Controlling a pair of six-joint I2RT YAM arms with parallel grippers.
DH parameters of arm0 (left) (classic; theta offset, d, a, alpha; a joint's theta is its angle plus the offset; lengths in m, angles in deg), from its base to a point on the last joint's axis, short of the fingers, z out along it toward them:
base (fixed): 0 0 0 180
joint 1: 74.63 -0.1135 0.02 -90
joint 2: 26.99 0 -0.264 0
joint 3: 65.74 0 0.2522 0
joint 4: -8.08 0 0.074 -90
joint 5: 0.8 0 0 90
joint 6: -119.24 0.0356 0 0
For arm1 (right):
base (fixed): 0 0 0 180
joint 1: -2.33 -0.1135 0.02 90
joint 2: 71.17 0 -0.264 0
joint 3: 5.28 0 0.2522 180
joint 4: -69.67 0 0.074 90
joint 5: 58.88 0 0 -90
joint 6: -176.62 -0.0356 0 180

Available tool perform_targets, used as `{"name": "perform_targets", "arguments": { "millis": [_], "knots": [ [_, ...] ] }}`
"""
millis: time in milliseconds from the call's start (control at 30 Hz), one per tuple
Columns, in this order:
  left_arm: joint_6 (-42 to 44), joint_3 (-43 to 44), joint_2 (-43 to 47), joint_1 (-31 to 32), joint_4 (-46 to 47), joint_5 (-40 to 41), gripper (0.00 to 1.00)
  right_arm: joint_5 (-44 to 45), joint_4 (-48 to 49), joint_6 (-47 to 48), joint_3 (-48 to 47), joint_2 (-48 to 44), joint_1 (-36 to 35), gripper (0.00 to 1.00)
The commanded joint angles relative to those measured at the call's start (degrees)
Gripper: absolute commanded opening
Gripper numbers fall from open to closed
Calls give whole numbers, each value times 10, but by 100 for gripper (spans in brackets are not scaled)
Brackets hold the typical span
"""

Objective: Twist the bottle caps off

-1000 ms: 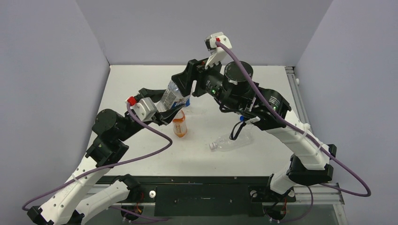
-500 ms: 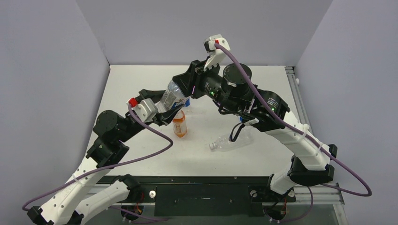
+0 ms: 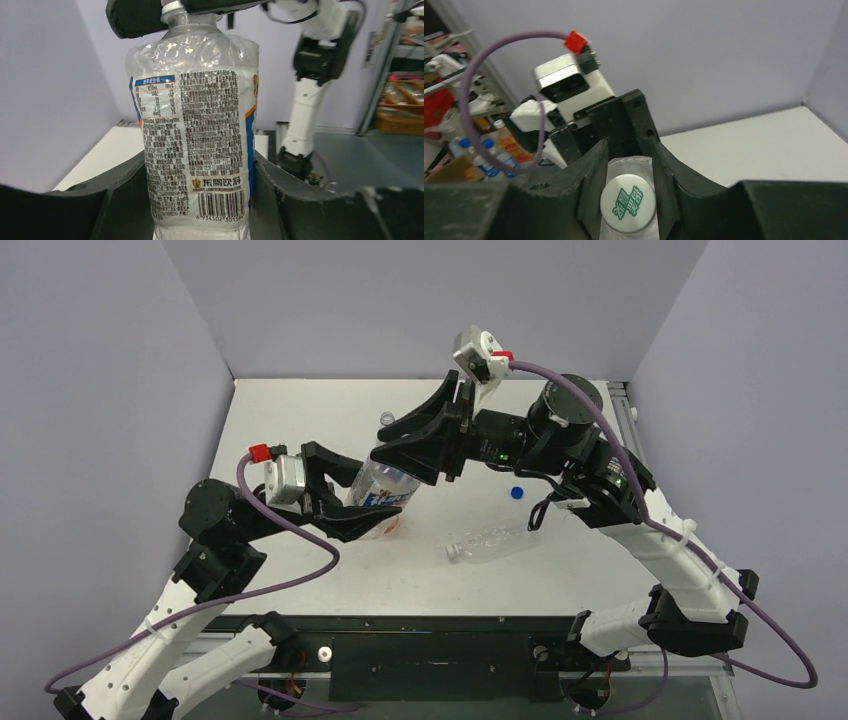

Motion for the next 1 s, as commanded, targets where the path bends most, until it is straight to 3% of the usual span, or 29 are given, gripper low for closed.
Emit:
{"name": "perform_targets", "arguments": {
  "millis": [0, 200, 233, 267, 300, 333, 400, 633, 700, 900, 967],
  "knots": [
    [-101, 42, -7, 1, 5, -115, 0, -251, 143, -20, 1, -29, 9, 0],
    [-91, 39, -7, 1, 5, -114, 0, -272, 127, -17, 11, -24, 18, 0],
    [-84, 39, -6, 1, 4, -107, 0, -259, 105, -11, 7, -26, 19, 5],
    [-81, 37, -5, 1, 4, -103, 0, -202, 91, 3, 3, -26, 20, 23],
    [-71, 35, -4, 1, 2, -89, 0, -126, 62, 9, -5, -28, 21, 31],
    [-62, 32, -3, 1, 1, -80, 0, -87, 50, 14, -9, -28, 20, 59],
    [-37, 27, -1, 0, 1, -48, 0, 28, 23, 13, -21, -29, 16, 78],
    [62, 2, 4, 0, 17, 78, 0, 312, -29, -7, -53, -18, -31, 82],
    [98, -8, 5, 0, 19, 100, 0, 357, -56, -1, -82, -1, -61, 82],
    [153, -21, 3, 0, 27, 152, 0, 406, -123, -15, -154, 55, -74, 83],
    [161, -23, 3, 0, 26, 159, 0, 407, -127, -23, -161, 65, -74, 79]
  ]
}}
